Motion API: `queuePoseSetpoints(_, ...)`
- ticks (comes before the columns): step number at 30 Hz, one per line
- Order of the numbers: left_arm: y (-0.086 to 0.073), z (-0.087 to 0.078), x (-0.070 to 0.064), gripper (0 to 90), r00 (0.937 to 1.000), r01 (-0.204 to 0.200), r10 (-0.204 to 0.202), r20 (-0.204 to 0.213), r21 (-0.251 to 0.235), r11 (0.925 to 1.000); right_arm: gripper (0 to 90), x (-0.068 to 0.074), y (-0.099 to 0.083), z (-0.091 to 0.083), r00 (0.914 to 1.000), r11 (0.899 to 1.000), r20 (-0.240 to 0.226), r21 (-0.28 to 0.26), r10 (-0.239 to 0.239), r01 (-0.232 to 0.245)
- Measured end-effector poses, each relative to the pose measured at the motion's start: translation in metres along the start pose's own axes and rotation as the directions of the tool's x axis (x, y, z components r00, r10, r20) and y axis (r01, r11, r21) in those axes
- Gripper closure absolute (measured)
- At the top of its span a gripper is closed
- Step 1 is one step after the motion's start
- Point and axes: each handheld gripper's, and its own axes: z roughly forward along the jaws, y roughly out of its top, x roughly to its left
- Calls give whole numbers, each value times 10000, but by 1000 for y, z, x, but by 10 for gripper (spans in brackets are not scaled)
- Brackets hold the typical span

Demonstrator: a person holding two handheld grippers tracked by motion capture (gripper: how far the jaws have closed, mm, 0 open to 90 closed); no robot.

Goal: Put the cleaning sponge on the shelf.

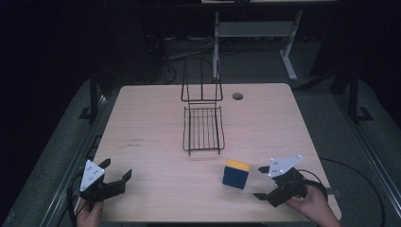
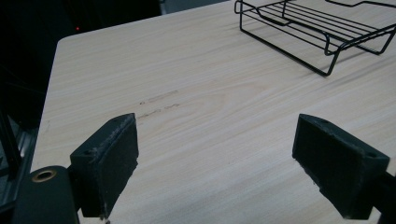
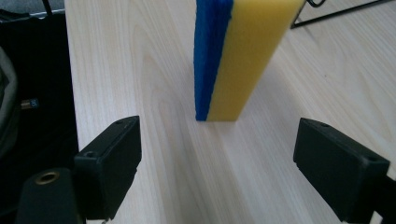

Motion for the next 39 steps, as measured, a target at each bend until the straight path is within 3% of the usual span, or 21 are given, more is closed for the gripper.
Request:
queuePoseSetpoints(20, 1, 1, -1, 139, 10000, -17, 17, 93, -37, 10000, 248, -9, 33, 21, 9985, 9993, -528, 323, -164, 182)
queuePoseSetpoints(35, 1, 0, -1, 139, 10000, 3, -2, 86, -47, 10000, 453, -14, 43, 35, 9967, 9974, -724, 597, -356, 400)
queuePoseSetpoints(39, 1, 0, -1, 139, 10000, 5, -5, 88, -54, 10000, 548, -15, 46, 37, 9954, 9960, -830, 715, -475, 535)
